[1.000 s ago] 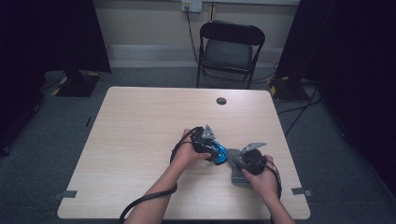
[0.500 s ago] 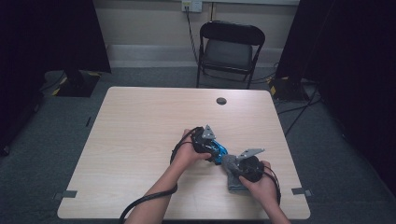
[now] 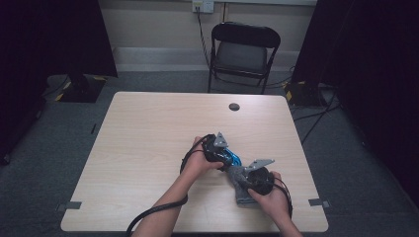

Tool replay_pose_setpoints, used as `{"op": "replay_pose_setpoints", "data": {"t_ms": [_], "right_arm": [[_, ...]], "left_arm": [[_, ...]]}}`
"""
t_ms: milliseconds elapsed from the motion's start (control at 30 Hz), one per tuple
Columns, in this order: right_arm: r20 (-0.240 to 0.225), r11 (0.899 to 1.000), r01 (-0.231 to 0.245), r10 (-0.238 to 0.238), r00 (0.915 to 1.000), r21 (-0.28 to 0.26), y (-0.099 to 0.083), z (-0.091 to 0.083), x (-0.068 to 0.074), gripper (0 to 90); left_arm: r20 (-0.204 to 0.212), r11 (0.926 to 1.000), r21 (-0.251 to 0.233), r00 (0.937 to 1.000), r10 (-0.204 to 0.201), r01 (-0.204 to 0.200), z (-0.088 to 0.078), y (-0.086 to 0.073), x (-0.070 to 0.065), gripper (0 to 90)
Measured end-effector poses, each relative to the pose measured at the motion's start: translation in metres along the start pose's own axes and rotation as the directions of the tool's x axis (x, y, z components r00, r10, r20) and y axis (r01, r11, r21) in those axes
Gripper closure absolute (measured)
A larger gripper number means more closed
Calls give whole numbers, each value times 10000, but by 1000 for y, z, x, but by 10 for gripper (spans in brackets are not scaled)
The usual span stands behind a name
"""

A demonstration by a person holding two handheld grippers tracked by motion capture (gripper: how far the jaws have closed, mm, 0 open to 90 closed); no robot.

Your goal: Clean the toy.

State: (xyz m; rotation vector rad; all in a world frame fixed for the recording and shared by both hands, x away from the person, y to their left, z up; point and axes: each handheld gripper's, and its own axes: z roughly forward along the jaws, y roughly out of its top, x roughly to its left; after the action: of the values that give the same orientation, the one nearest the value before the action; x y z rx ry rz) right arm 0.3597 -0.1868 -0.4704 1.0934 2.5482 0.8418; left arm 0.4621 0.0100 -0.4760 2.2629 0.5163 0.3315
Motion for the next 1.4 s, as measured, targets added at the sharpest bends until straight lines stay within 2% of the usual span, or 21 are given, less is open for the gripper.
{"op": "replay_pose_setpoints", "data": {"t_ms": [100, 200, 233, 300, 367, 467, 633, 700, 800, 933, 967, 1033, 1167, 1267, 1400], "right_arm": [[-268, 9995, -210, 204, 9994, -221, -2, -2, -2, 710], [-368, 9993, -32, 19, 9993, -362, -3, -3, -3, 688], [-329, 9990, 58, -73, 9994, -439, -4, -4, -3, 655], [-47, 9977, 9, -12, 10000, -679, -5, -7, -3, 510], [170, 9948, -206, 224, 9996, -994, -7, -11, -3, 451], [415, 9917, -409, 463, 9981, -1221, -12, -16, -3, 423], [467, 9842, -972, 1051, 9934, -1480, -22, -25, 2, 418], [563, 9821, -1064, 1164, 9916, -1552, -26, -28, 5, 422], [422, 9836, -1150, 1219, 9916, -1391, -31, -29, 9, 433], [466, 9934, -736, 779, 9959, -874, -38, -18, 15, 493], [565, 9932, -702, 756, 9955, -925, -38, -17, 16, 523], [398, 9937, -644, 683, 9969, -917, -37, -16, 17, 630], [55, 9966, -292, 297, 9995, -774, -34, -16, 20, 717], [-123, 9960, -223, 213, 9997, -865, -33, -17, 21, 736], [-263, 9929, -393, 366, 9990, -1127, -33, -23, 13, 743]], "left_arm": [[-4, 10000, -20, 10000, -2, 2, 0, 0, 0, 179], [5, 10000, -31, 10000, 10, -10, 0, 0, 0, 179], [6, 10000, -35, 10000, 5, -5, 0, 0, 0, 179], [13, 10000, -37, 10000, 25, -25, 0, 0, 0, 179], [12, 10000, -35, 10000, 29, -29, 0, -1, 0, 179], [11, 10000, -38, 10000, 32, -32, 0, -1, 0, 179], [16, 9999, -86, 10000, 53, -53, 0, -1, 0, 179], [5, 9999, -95, 10000, 48, -48, 0, -1, 0, 179], [-23, 9999, -85, 10000, 60, -60, 0, -1, 0, 179], [-37, 9999, -106, 10000, 53, -54, 0, -1, -1, 179], [-37, 9999, -116, 10000, 57, -57, 0, -1, -1, 179], [-34, 9999, -128, 10000, 41, -42, 0, -2, -1, 179], [-31, 9999, -116, 10000, 48, -48, 0, -1, -1, 179], [-34, 9999, -145, 10000, 35, -36, 0, -2, -1, 179], [-26, 9998, -184, 10000, 31, -32, 0, -2, -1, 180]]}}
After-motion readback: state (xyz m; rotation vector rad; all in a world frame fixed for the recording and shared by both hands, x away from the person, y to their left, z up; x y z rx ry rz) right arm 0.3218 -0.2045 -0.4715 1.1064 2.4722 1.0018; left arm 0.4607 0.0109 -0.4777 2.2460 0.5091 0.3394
